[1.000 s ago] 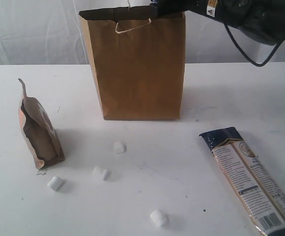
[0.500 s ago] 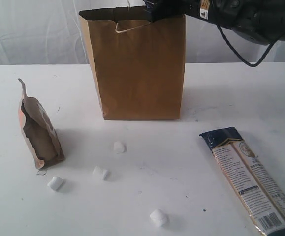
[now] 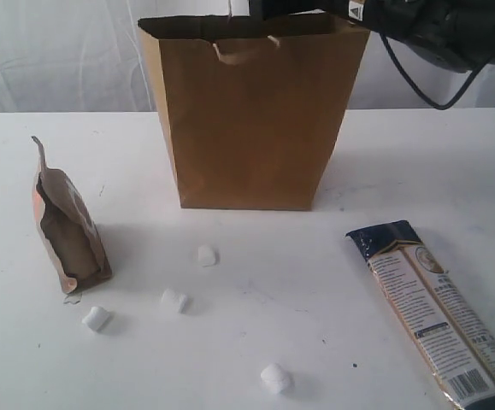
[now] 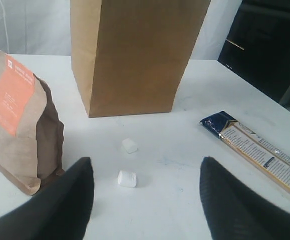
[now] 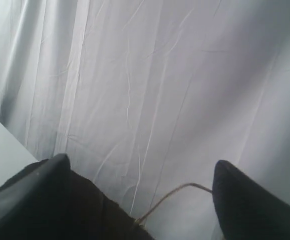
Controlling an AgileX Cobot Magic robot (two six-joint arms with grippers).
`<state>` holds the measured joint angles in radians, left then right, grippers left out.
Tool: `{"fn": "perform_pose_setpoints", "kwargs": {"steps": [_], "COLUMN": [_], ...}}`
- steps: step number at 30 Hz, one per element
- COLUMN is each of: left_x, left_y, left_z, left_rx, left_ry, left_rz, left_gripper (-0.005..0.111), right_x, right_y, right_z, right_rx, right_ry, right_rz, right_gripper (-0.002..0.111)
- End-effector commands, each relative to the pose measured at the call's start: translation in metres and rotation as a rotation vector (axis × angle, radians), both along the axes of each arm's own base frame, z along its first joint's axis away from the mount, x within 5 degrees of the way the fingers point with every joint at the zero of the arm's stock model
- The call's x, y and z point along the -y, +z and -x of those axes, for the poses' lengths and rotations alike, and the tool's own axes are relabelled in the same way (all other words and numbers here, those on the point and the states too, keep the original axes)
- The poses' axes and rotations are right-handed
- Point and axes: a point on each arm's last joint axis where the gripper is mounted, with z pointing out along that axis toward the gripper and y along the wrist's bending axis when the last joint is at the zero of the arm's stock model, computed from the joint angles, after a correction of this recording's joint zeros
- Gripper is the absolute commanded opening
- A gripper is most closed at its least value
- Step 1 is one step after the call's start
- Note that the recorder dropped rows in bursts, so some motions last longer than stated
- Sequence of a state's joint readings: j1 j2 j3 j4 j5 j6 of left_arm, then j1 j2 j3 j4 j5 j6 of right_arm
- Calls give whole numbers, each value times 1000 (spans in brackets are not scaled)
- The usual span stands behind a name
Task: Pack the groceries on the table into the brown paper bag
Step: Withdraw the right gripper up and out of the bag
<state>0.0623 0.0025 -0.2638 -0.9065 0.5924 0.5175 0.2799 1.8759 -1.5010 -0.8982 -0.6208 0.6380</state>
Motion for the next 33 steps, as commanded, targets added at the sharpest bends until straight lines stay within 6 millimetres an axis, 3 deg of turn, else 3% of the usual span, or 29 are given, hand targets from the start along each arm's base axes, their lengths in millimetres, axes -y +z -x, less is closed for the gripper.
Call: {"fn": "perform_pose_setpoints", "kwargs": {"steps": [1,11,18,23,33], "left_x": [1,1,1,1,1], "left_y": [2,2,2,2,2], "left_z": [2,2,2,2,2], "left_rx": [6,6,6,6,6], "left_ry": [-15,-15,-15,-15,-15], "left_rz": [7,7,7,7,7], "left_gripper": [64,64,64,64,64], "right_x": [4,15,42,67,101], "right_y": [13,12,24,43,36], "right_z": [10,47,87,122,204], "right_rx": [22,26,32,31,-135], "right_ry": [-12,-24,-79,-152,-312], "right_rz": [-3,59,42,4,-124], "right_gripper": [73,69,65,65,65]}}
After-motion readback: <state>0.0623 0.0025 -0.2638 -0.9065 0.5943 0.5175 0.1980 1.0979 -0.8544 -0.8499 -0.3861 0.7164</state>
